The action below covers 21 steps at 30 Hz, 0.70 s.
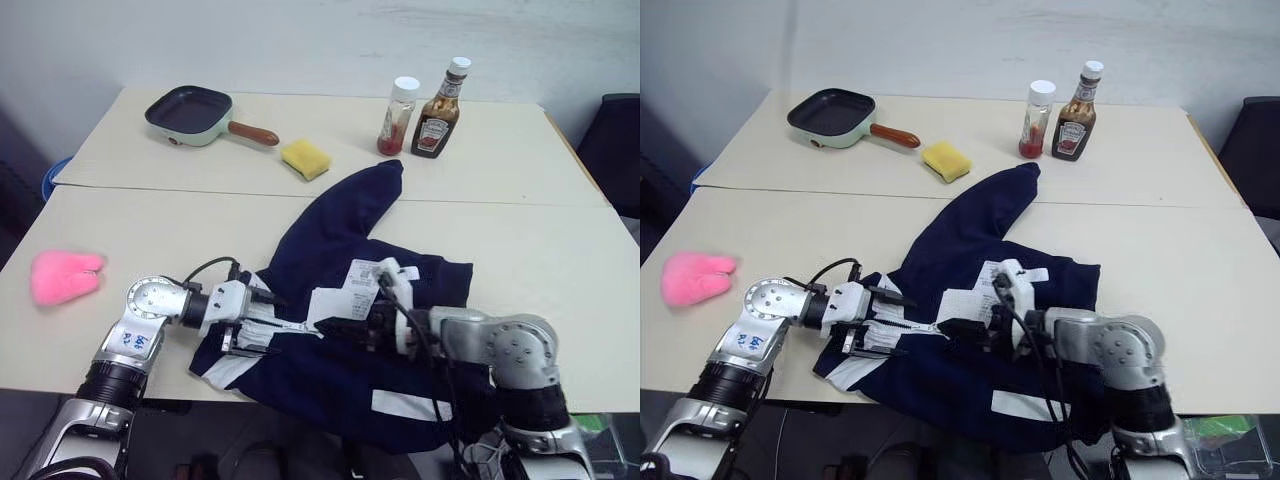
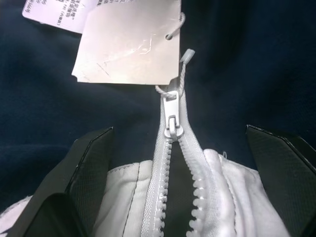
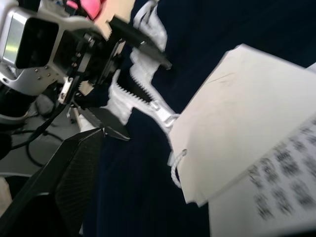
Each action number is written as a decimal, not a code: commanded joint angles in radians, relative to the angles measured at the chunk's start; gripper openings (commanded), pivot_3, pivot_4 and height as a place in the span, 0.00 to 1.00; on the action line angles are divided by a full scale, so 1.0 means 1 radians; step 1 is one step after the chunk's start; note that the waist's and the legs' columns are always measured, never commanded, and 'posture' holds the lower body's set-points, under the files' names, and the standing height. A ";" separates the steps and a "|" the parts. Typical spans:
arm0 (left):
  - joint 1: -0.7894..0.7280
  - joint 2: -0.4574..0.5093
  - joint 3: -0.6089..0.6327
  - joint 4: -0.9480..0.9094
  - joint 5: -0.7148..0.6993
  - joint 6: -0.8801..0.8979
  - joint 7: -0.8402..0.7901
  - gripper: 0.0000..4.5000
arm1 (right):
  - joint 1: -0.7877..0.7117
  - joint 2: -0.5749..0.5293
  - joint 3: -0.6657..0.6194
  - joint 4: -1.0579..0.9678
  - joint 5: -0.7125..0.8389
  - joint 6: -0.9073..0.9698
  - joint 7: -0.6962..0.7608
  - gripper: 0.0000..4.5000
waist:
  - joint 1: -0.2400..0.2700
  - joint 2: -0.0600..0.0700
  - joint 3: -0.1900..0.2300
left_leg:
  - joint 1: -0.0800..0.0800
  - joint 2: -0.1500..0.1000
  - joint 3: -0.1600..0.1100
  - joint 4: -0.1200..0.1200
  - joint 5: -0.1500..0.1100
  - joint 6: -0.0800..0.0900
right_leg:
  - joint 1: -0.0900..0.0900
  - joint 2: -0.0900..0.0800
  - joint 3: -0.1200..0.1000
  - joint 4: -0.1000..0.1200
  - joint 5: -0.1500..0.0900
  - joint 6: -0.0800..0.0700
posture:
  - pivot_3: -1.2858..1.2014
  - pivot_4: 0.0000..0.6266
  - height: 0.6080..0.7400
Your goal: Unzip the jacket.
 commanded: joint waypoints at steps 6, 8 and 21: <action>0.004 -0.016 -0.024 0.000 0.036 0.007 0.048 1.00 | -0.014 0.014 0.069 0.006 -0.186 -0.173 0.060 0.50 | 0.001 0.000 -0.001 | 0.000 0.000 0.000 0.000 0.000 0.000 | 0.000 -0.001 0.000 0.000 0.000 0.000 | 0.52 0.24 1.00; 0.006 -0.016 -0.031 -0.001 0.045 0.013 0.060 1.00 | 0.002 -0.029 0.083 -0.045 -0.218 -0.227 0.127 0.37 | 0.004 0.000 -0.001 | 0.000 0.000 0.000 0.000 0.000 0.000 | 0.000 -0.001 0.000 0.000 0.000 0.000 | 0.52 0.24 1.00; 0.009 -0.002 -0.082 0.026 0.106 0.096 0.122 1.00 | 0.218 -0.191 0.023 -0.123 -0.595 -0.998 0.468 0.01 | 0.009 0.000 -0.001 | 0.008 -0.002 0.000 -0.001 -0.003 0.008 | 0.010 -0.001 -0.001 -0.003 0.001 0.002 | 0.52 0.24 1.00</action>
